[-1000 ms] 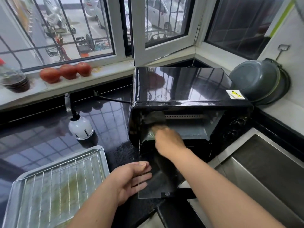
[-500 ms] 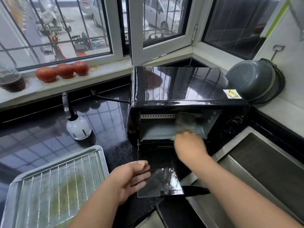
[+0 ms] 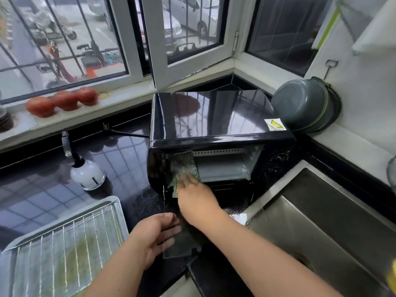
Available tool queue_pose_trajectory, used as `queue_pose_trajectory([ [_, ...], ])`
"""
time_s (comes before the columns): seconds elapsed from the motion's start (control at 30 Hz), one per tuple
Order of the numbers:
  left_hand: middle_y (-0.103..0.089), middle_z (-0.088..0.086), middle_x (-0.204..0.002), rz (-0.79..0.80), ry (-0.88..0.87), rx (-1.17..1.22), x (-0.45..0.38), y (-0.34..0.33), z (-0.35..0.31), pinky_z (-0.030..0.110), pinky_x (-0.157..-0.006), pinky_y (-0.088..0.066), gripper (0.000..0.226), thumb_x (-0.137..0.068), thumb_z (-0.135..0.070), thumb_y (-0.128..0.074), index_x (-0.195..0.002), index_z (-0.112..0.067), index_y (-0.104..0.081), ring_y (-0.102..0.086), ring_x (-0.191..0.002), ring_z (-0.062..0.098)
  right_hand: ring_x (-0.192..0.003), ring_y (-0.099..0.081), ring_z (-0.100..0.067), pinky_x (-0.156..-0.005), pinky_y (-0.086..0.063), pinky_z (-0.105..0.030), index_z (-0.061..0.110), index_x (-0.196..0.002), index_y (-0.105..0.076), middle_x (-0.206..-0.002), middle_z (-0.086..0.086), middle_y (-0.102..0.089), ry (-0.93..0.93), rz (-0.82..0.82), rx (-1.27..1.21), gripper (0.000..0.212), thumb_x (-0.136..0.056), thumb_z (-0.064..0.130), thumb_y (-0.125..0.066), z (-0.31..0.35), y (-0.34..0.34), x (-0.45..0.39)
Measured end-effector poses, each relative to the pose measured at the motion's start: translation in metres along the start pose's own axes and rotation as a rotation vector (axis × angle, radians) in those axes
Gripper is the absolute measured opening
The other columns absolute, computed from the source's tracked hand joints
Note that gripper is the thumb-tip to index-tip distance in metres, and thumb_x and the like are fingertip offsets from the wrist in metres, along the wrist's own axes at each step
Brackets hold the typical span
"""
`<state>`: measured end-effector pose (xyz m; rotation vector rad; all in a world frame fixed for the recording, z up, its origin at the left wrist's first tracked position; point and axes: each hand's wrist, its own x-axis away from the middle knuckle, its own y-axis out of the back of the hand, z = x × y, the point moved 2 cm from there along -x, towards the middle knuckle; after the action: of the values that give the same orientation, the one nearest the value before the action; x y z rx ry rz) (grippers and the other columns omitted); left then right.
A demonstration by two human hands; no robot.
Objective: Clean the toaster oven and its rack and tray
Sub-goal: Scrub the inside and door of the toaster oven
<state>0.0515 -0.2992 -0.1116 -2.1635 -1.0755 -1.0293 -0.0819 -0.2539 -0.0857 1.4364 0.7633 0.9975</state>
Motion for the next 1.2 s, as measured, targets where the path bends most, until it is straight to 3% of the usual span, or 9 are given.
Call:
queue_pose_trajectory([
  [0.13,-0.077,0.004,-0.107,-0.112,-0.04,-0.093,0.001,-0.007,0.002,0.033,-0.072,-0.052,0.016,-0.106,-0.019,-0.053,-0.111,-0.013,-0.068,-0.074,-0.095,0.017,-0.133,-0.048,-0.035,-0.1,-0.05,-0.04,-0.004,-0.14,-0.047,-0.145,-0.025,-0.046,-0.302,0.092,0.054,0.05,-0.09,0.005,-0.049,-0.094,0.003,0.028],
  [0.27,-0.076,0.006,-0.103,-0.191,-0.115,-0.135,0.002,-0.017,0.005,0.035,-0.075,-0.051,0.015,-0.107,-0.021,-0.053,-0.109,-0.011,-0.064,-0.072,-0.087,0.018,-0.134,-0.046,-0.031,-0.104,-0.047,-0.039,0.002,-0.132,-0.054,-0.148,-0.018,-0.042,-0.344,0.163,-0.124,0.047,-0.088,0.019,-0.053,-0.116,0.01,0.032],
  [0.47,-0.075,0.01,-0.101,-0.241,-0.129,-0.15,0.006,-0.018,0.006,0.038,-0.075,-0.056,0.018,-0.103,-0.023,-0.063,-0.108,-0.005,-0.063,-0.072,-0.084,0.022,-0.147,-0.03,-0.021,-0.119,-0.022,-0.027,0.011,-0.142,-0.052,-0.157,-0.005,-0.038,-0.092,-0.056,-0.296,0.055,-0.089,0.002,-0.047,-0.053,-0.002,0.012],
  [0.57,-0.07,0.017,-0.111,-0.322,-0.158,-0.37,0.018,-0.016,-0.008,0.046,-0.085,-0.054,0.045,-0.097,-0.029,-0.071,-0.128,-0.003,-0.051,-0.07,-0.093,0.033,-0.151,-0.021,-0.02,-0.122,-0.019,-0.03,0.01,-0.147,-0.046,-0.161,-0.005,-0.029,-0.059,-0.03,-0.298,0.058,-0.091,-0.004,-0.045,-0.037,-0.001,0.007],
  [0.7,-0.033,0.018,-0.151,-0.461,-0.588,-0.715,0.061,0.0,-0.064,0.047,-0.099,-0.045,0.077,-0.095,-0.029,-0.071,-0.157,-0.017,-0.026,-0.054,-0.124,0.04,-0.151,-0.019,-0.019,-0.121,-0.024,-0.03,0.009,-0.151,-0.037,-0.162,-0.005,-0.026,-0.272,-0.043,-0.26,0.064,-0.09,-0.007,-0.046,-0.078,0.009,0.035],
  [0.8,-0.015,0.009,-0.162,-0.392,-0.933,-1.047,0.08,0.007,-0.108,0.044,-0.111,-0.041,0.089,-0.092,-0.035,-0.073,-0.162,-0.03,-0.019,-0.038,-0.143,0.033,-0.151,-0.022,-0.018,-0.118,-0.031,-0.029,0.011,-0.15,-0.038,-0.162,-0.006,-0.027,-0.437,-0.023,-0.278,0.065,-0.089,-0.007,-0.047,-0.108,0.012,0.056],
  [0.9,0.007,0.006,-0.17,-0.277,-1.047,-1.423,0.073,-0.005,-0.142,0.04,-0.122,-0.028,0.094,-0.095,-0.046,-0.067,-0.164,-0.039,-0.004,-0.004,-0.158,0.029,-0.138,-0.044,-0.024,-0.106,-0.044,-0.032,0.012,-0.149,-0.04,-0.154,-0.007,-0.041,-0.51,-0.015,-0.373,0.062,-0.089,-0.003,-0.048,-0.094,0.028,0.054],
  [1.07,-0.008,0.007,-0.172,-0.286,-1.135,-1.615,0.055,-0.034,-0.17,0.044,-0.092,-0.059,0.101,-0.085,-0.011,-0.073,-0.164,-0.033,-0.015,-0.011,-0.157,0.04,-0.132,-0.05,-0.02,-0.107,-0.042,-0.03,0.02,-0.148,-0.042,-0.149,0.001,-0.047,-0.517,-0.145,-0.451,0.07,-0.086,-0.011,-0.039,-0.068,0.034,0.07],
  [1.2,-0.032,0.012,-0.165,-0.346,-1.16,-1.722,0.039,-0.04,-0.17,0.039,-0.061,-0.062,0.108,-0.067,0.011,-0.074,-0.161,-0.019,-0.031,-0.023,-0.153,0.045,-0.117,-0.058,-0.017,-0.096,-0.043,-0.026,0.022,-0.137,-0.052,-0.127,0.003,-0.062,-0.446,-0.207,-0.408,0.05,-0.093,0.0,-0.04,-0.081,0.037,0.08],
])
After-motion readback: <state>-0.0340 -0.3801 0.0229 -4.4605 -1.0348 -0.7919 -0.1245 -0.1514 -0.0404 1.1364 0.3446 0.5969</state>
